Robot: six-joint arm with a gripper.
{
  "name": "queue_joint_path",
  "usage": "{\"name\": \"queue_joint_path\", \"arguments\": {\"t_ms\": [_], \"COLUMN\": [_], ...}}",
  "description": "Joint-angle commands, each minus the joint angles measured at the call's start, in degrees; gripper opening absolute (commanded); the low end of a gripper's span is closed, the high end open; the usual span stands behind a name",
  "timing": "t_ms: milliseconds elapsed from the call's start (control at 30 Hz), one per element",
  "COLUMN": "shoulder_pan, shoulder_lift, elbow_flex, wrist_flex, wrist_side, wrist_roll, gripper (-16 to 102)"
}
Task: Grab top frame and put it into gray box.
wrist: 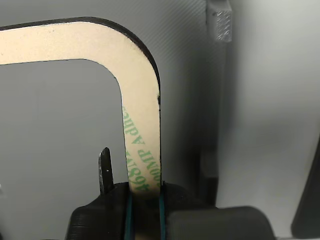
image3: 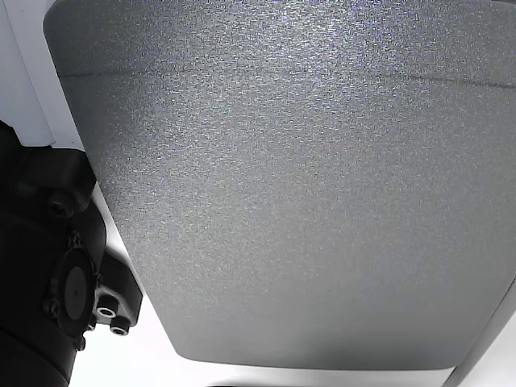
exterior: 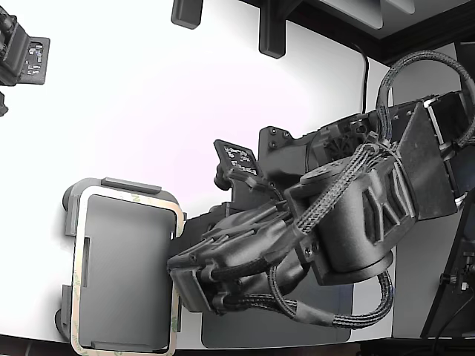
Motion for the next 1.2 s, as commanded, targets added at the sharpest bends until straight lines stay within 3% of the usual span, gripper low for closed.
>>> {"name": "queue_joint_path", "arguments": {"t_ms": [0,1167], "shoulder_pan": [-0.9,-2.5], "shoulder_lift": [1.4,-0.2], "elbow_flex": [-0.6,1.4], "wrist_flex": [0.7,0.7], "wrist_side": [0.2,-0.3], "wrist_roll": [0.4,-3.1], "gripper": [-12,-12]}}
